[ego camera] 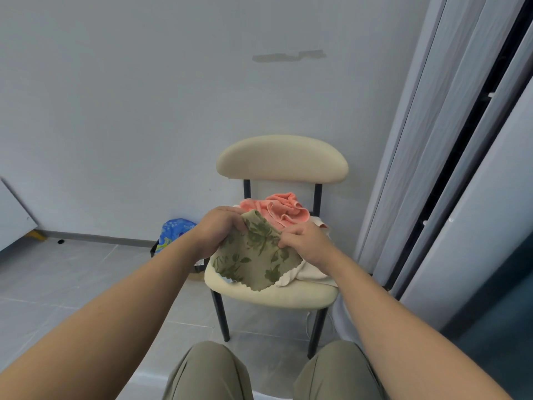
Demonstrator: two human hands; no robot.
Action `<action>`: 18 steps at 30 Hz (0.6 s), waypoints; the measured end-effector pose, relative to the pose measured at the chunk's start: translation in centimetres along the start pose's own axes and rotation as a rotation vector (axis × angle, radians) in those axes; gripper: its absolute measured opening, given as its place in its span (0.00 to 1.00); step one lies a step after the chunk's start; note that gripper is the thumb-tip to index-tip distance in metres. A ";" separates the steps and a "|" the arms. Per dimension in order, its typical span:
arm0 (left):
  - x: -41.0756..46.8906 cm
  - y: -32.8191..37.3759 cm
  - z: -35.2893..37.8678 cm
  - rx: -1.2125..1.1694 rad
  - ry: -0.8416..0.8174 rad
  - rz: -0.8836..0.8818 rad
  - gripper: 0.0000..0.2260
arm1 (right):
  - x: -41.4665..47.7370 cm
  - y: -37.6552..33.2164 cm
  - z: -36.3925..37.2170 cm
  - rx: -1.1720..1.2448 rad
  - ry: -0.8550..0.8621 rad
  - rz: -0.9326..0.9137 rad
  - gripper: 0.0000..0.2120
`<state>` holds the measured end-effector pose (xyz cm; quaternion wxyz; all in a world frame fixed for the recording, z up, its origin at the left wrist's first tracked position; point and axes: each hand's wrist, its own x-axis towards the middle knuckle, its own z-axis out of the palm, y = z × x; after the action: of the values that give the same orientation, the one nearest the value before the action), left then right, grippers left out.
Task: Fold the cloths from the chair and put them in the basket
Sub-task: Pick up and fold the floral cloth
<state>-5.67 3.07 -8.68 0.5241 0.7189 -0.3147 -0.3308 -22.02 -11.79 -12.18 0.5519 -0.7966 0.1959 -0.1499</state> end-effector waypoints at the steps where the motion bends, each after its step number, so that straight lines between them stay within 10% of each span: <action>1: 0.0 0.0 0.0 -0.012 0.001 -0.003 0.19 | 0.0 -0.2 -0.1 -0.022 0.005 -0.014 0.21; 18: 0.7 -1.8 1.6 0.182 0.303 0.159 0.21 | 1.2 1.3 0.0 0.236 0.286 0.024 0.03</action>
<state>-6.38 2.06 -10.91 0.5228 0.7778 -0.3166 -0.1466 -21.12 -12.78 -13.41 0.6098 -0.6944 0.2627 -0.2771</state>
